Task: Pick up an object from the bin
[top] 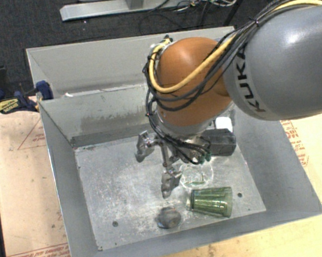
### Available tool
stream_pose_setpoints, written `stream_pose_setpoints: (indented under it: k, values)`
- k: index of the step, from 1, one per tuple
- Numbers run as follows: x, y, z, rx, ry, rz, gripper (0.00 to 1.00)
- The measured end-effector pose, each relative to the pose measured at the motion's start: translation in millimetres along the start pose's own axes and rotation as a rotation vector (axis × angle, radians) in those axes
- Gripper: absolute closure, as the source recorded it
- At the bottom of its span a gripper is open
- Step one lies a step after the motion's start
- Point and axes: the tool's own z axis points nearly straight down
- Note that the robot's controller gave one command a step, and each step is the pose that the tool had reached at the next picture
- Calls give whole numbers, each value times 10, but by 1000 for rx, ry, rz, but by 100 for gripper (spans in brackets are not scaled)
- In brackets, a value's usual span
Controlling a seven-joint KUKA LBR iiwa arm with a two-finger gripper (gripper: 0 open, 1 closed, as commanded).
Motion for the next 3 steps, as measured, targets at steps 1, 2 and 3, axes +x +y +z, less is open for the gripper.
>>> stream_pose_setpoints:
  k: [1, 2, 3]
  values:
    - [-1, -149, 21, 2, -4, 264, 0]
    - [298, -272, 194, 1, -2, 88, 0]
    - [440, -643, 531, 2, -5, -112, 0]
